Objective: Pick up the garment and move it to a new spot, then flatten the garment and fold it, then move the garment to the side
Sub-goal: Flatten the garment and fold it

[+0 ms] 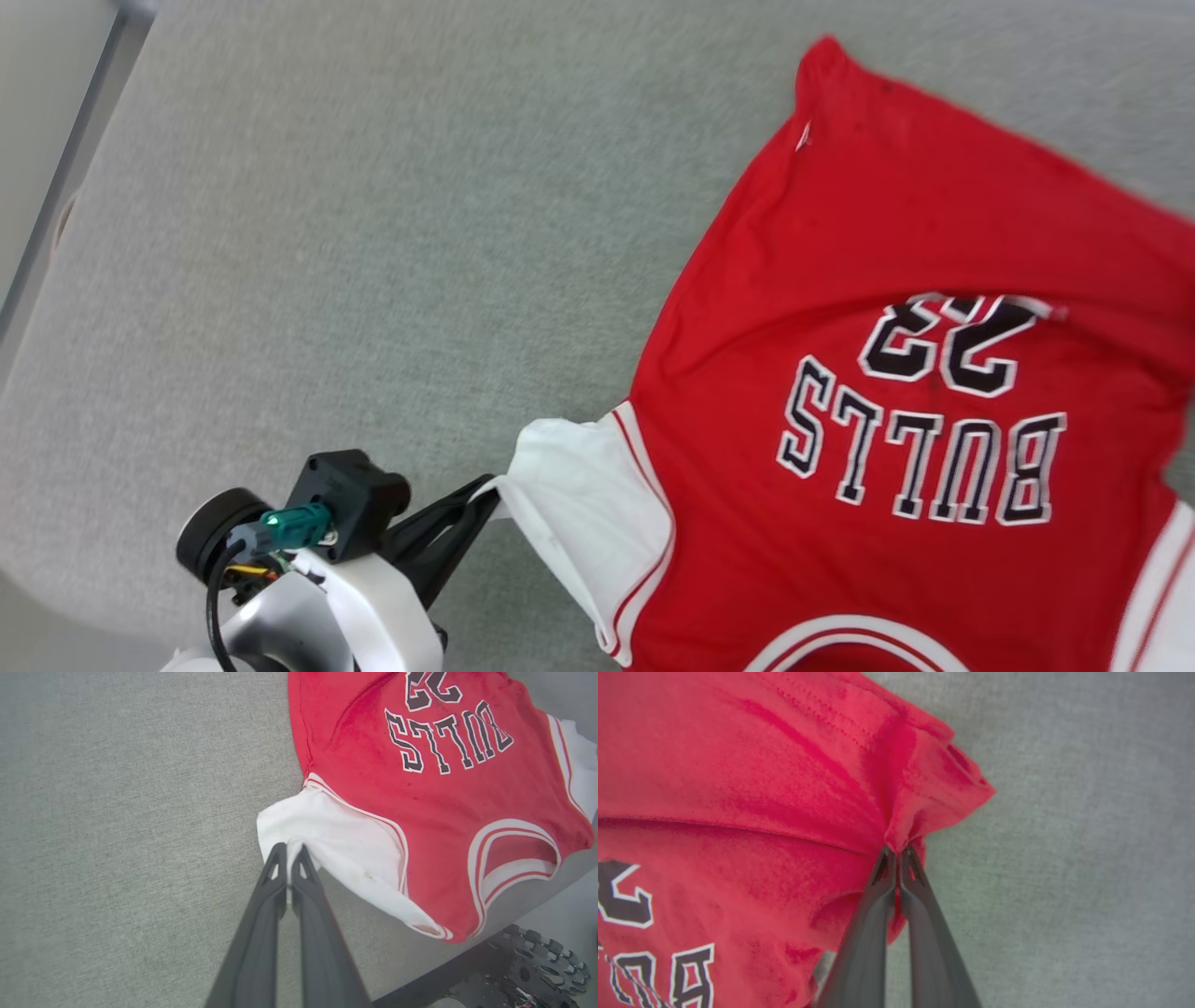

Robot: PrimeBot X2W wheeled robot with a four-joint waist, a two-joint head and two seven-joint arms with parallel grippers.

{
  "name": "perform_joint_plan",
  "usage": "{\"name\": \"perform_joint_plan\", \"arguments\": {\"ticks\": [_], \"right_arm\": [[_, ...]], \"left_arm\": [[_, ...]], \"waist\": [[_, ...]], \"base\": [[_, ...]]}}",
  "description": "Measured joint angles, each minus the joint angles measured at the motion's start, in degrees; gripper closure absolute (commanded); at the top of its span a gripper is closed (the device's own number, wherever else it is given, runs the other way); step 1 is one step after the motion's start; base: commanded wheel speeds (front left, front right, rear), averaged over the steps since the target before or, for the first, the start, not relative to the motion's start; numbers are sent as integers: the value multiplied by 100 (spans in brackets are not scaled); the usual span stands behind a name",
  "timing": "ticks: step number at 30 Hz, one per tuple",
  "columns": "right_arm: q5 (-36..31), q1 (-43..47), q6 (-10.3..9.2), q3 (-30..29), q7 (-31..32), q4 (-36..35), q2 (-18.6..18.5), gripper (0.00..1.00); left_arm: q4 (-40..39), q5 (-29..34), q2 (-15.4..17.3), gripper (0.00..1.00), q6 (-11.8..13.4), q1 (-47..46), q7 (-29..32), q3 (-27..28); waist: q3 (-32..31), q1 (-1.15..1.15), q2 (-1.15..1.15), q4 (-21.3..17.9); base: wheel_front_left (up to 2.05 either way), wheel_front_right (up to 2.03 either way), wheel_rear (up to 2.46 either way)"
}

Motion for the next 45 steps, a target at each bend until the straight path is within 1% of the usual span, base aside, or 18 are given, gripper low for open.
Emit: {"name": "perform_joint_plan", "arguments": {"ticks": [2, 7, 12, 18, 22, 25, 26, 31, 32, 33, 36, 39, 42, 45], "right_arm": [[156, 297, 0, 52, -90, -45, 11, 100], [527, 1047, 0, 142, -242, -304, 23, 100], [767, 1781, 0, 36, -331, -728, 45, 100], [912, 2632, 0, -202, -311, -1326, 246, 100], [924, 3256, 0, -349, -267, -1594, 360, 100], [914, 3619, 0, -476, -269, -1712, 538, 100], [865, 3832, 0, -550, -324, -1781, 664, 100], [826, 4034, 0, -571, -379, -1779, 811, 100], [821, 4049, 0, -568, -382, -1769, 813, 53], [821, 4066, 0, -556, -410, -1767, 812, 0], [889, 4088, 0, -453, -478, -1774, 766, 0], [1021, 4061, 0, -408, -477, -1895, 606, 0], [1199, 3902, 0, -298, -377, -2141, 421, 0], [1336, 3587, 0, -198, -256, -2437, 318, 0]], "left_arm": [[59, -3, 57, 100, 45, 60, -1, 10], [196, -105, 82, 100, 144, 276, -46, 29], [272, -164, 91, 100, 227, 466, -171, 49], [323, -244, 56, 100, 320, 646, -275, 65], [342, -260, -32, 100, 345, 695, -353, 51], [381, -260, -92, 100, 350, 696, -400, 43], [427, -249, -151, 100, 355, 696, -460, 27], [449, -242, -238, 100, 353, 695, -476, -15], [454, -242, -244, 100, 350, 693, -486, -21], [457, -242, -252, 100, 349, 692, -491, -25], [479, -244, -256, 100, 344, 692, -497, -37], [454, -244, -222, 100, 348, 698, -523, -20], [382, -238, -200, 100, 352, 713, -524, -24], [304, -189, -199, 100, 352, 723, -525, -46]], "waist": [[-172, 0, 0, -111], [-596, 0, 0, -399], [-979, -1, 0, -687], [-1346, -1, 0, -966], [-1520, -1, 0, -1094], [-1608, -1, 0, -1157], [-1654, -1, 0, -1208], [-1672, -1, 0, -1230], [-1671, -1, 0, -1230], [-1671, -1, 0, -1227], [-1724, -1, 0, -1219], [-1763, -1, 0, -1192], [-1766, -1, 0, -1144], [-1712, 0, 0, -1080]], "base": [[0, 0, 0], [0, 0, 0], [0, 0, 0], [0, 0, 0], [0, 0, 0], [0, 0, 0], [0, 0, 0], [0, 0, 0], [0, 0, 0], [0, 0, 0], [0, 0, 0], [0, 0, 0], [0, 0, 0], [0, 0, 0]]}}
